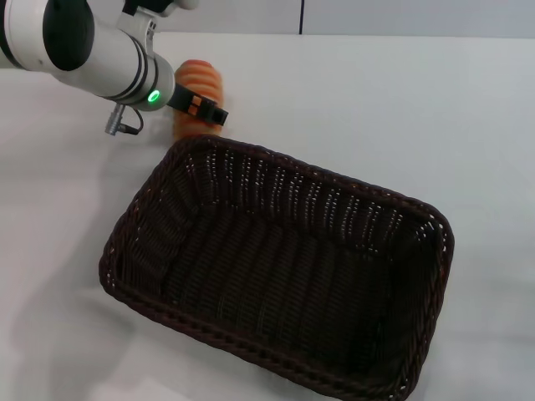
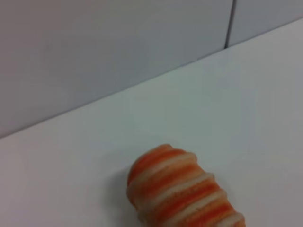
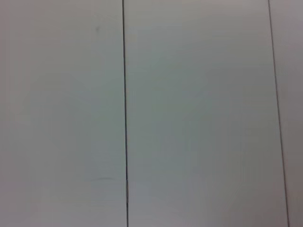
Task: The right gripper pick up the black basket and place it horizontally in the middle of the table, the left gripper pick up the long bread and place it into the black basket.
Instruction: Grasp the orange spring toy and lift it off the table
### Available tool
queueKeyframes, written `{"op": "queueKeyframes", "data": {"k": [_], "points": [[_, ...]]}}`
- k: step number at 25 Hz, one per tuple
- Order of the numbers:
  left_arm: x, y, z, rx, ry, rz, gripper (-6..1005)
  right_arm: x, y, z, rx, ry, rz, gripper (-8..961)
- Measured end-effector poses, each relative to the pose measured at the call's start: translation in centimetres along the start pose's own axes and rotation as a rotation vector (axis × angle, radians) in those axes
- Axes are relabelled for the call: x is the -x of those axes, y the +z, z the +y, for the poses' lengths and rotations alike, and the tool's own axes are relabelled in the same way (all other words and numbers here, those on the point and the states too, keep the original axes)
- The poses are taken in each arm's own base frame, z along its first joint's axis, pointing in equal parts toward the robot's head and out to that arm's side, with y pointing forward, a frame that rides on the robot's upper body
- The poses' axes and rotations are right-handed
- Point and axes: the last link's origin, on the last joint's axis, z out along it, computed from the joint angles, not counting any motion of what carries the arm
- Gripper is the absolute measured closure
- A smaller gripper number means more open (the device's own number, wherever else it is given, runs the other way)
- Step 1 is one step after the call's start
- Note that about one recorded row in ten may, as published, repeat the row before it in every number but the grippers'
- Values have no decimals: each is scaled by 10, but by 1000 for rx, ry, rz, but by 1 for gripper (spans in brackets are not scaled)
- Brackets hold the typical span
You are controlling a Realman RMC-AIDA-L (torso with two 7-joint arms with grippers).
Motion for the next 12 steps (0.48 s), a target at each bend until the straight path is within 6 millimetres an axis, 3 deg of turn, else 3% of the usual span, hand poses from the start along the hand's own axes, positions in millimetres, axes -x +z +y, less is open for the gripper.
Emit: {"op": "queueKeyframes", "data": {"k": [3,8,12], "points": [[1,-1,3,11,44,-14,162,0,0,1,4,-1,-1,128],[4,0,7,11,98,-28,365,0,-1,1,9,-1,-2,128],[3,-4,8,16,105,-10,390,0,-1,2,13,-2,-3,128]]}}
